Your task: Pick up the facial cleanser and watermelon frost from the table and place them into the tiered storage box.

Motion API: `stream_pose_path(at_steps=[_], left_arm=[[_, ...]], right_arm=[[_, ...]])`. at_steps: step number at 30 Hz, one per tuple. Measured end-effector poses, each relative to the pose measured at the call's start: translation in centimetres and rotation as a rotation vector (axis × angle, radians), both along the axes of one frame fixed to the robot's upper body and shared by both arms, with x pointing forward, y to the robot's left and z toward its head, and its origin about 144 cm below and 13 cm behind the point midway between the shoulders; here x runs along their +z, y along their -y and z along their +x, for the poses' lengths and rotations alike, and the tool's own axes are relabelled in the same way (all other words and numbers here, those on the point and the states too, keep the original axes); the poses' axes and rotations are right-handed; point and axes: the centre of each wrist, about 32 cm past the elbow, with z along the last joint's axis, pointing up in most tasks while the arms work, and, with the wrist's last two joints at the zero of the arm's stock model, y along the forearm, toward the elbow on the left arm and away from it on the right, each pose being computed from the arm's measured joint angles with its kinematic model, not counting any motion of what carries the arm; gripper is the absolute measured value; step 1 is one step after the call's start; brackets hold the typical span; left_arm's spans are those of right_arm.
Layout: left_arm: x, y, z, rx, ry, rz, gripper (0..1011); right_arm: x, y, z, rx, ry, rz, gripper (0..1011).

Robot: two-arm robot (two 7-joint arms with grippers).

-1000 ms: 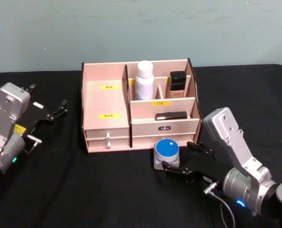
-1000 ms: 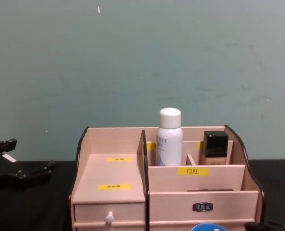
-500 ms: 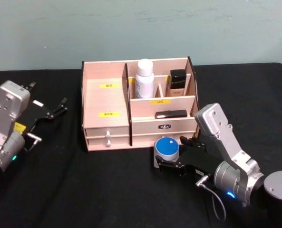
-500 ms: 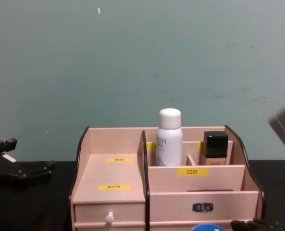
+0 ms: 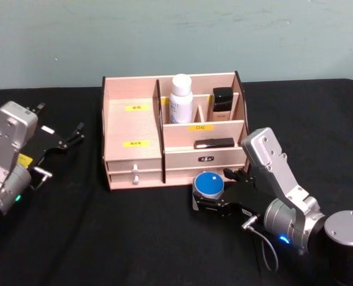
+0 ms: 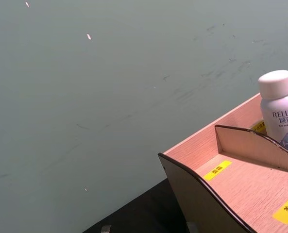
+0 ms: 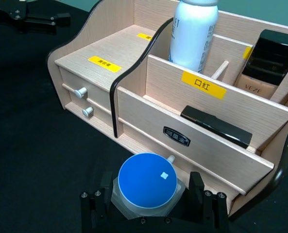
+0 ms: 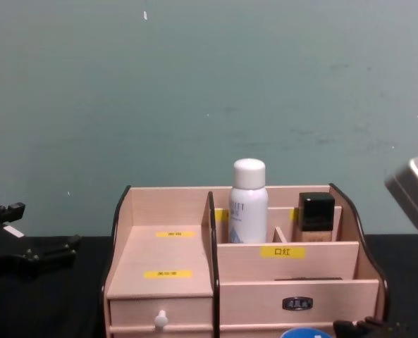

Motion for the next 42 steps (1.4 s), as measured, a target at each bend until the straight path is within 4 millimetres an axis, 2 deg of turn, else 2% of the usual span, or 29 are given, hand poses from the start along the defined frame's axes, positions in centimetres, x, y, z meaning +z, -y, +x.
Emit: stream_pose_path(at_steps=[29,35,40,42], left_arm=[[0.00,0.00,0.00,0.000,0.000,0.000,1009],[0.00,0.00,0.00,0.000,0.000,0.000,1010],[0.00,0.00,0.00,0.000,0.000,0.000,1010],[0.00,0.00,0.00,0.000,0.000,0.000,1010]], right_arm=[[-0.52,-0.29,0.32,0.008,-0.006,0.011,1003],[-0.51,-0.27,0.32,0.008,-0.006,0.011,901],[-0.50,-0.27,0.31,0.008,-0.007,0.012,737],[-0.50,-0.27,0.30,0.008,-0.007,0.012,728]])
